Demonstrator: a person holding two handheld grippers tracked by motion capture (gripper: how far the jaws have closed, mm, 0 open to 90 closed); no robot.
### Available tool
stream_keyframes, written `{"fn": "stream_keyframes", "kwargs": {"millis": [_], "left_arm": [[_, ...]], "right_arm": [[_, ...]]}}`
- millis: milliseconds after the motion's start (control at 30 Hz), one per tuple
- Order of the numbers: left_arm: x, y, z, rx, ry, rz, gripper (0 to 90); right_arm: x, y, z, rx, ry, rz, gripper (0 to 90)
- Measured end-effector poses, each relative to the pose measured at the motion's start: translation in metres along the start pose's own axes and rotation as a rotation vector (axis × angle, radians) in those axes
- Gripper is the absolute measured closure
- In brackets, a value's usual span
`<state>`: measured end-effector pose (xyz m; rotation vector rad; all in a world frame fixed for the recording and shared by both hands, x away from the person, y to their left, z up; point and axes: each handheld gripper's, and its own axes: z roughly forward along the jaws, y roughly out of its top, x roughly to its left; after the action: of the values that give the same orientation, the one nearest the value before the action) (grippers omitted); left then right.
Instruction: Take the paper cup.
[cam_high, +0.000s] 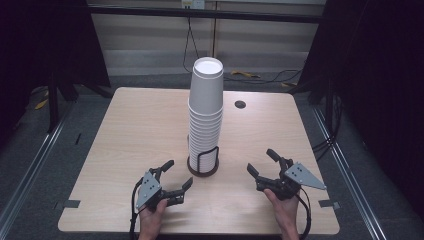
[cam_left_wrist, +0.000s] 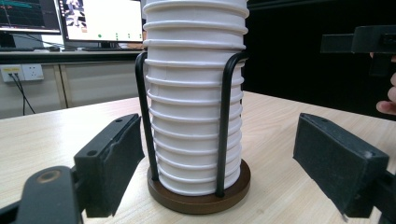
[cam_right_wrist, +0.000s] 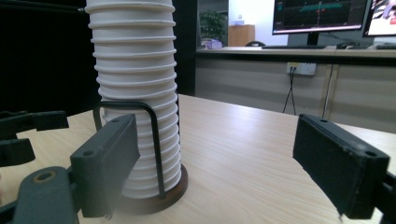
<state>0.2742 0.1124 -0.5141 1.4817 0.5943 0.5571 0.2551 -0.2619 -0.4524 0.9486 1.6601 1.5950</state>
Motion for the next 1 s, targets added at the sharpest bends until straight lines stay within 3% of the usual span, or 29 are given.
{"fn": "stream_keyframes", "kwargs": {"millis": [133,200,400,467,700,1000], "left_arm": [[0.000,0.000,0.000,0.002,0.000,0.003,15.6],[0.000,0.000,0.000,-0.003,0.001,-0.005,15.7],[0.000,0.000,0.000,-0.003,-0.001,-0.003,15.7],[0.000,0.000,0.000,0.000,-0.003,0.000,15.7],[-0.001,0.000,0.000,-0.005,-0.003,-0.020,15.6],[0.000,0.000,0.000,-0.001,-0.012,-0.017,15.6]], "right_arm": [[-0.002,0.007,0.003,0.022,0.033,0.022,14.9],[0.001,0.016,0.005,0.038,0.037,-0.016,14.5],[0.002,0.030,0.010,0.031,0.068,-0.018,13.6],[0.003,0.037,0.014,0.064,0.089,0.000,15.8],[0.002,0.048,0.024,0.067,0.121,0.044,15.7],[0.004,0.080,0.038,0.059,0.162,0.042,15.5]]}}
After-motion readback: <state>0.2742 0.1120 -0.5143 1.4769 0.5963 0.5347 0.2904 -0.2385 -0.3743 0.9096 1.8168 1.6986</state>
